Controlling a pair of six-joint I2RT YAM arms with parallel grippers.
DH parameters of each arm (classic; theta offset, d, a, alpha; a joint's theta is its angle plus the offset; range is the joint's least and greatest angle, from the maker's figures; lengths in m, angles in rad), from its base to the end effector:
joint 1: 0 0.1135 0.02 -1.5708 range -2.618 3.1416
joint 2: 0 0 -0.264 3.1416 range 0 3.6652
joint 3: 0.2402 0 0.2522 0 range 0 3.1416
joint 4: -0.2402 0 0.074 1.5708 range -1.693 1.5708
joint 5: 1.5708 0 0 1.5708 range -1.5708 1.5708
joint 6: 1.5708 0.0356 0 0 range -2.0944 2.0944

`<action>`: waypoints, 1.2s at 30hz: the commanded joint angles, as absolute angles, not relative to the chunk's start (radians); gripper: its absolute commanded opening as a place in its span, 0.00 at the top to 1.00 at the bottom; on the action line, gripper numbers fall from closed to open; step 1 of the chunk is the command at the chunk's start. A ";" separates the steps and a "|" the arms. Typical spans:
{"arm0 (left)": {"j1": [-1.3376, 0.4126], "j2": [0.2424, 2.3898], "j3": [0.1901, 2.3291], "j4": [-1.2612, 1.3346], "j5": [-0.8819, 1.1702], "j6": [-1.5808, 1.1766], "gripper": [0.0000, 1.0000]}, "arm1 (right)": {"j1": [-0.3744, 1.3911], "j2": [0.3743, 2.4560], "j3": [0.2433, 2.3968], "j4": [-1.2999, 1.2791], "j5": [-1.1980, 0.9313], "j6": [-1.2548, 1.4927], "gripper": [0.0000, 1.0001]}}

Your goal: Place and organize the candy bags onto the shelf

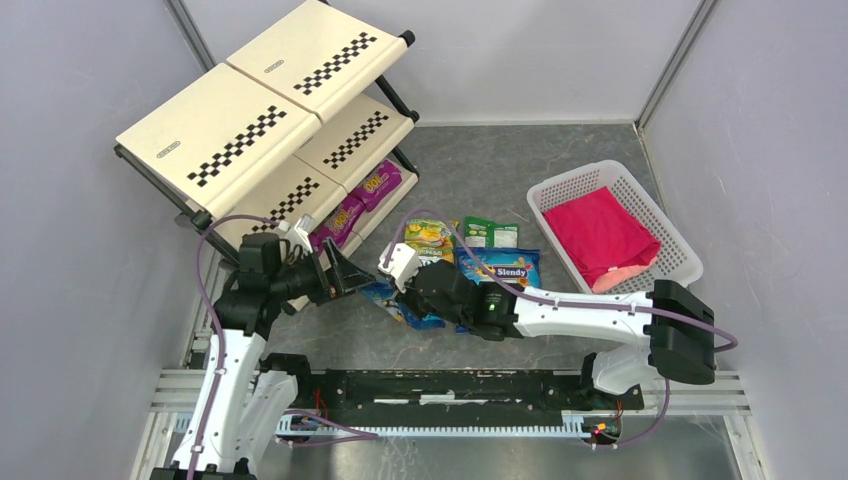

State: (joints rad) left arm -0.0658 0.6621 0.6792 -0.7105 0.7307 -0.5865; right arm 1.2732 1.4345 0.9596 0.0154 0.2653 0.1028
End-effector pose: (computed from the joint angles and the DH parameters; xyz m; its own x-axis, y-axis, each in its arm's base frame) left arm 0.1311 -0.0325 0.2757 -0.8417 -0.3576 -0.4045 0.1144 0.6141 -0.7809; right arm 0.1047 0.3094 0.2683 -0.2170 -0.3697 -0.9035 -0.8358 0.5485 -0.0237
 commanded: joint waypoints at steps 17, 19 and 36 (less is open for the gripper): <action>-0.069 0.692 0.649 -0.695 0.689 -0.597 0.32 | 1.224 1.389 0.999 0.275 0.143 0.128 1.00; -0.069 0.696 0.649 -0.689 0.692 -0.598 0.46 | 1.224 1.394 1.000 0.273 0.127 0.129 1.00; -0.069 0.694 0.672 -0.665 0.760 -0.612 0.98 | 1.224 1.605 1.243 -0.267 0.062 0.295 0.17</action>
State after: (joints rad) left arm -0.0734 0.7029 0.6483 -0.7170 0.7097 -0.5961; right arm 1.2228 1.5234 1.1225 -0.1085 0.0887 0.2512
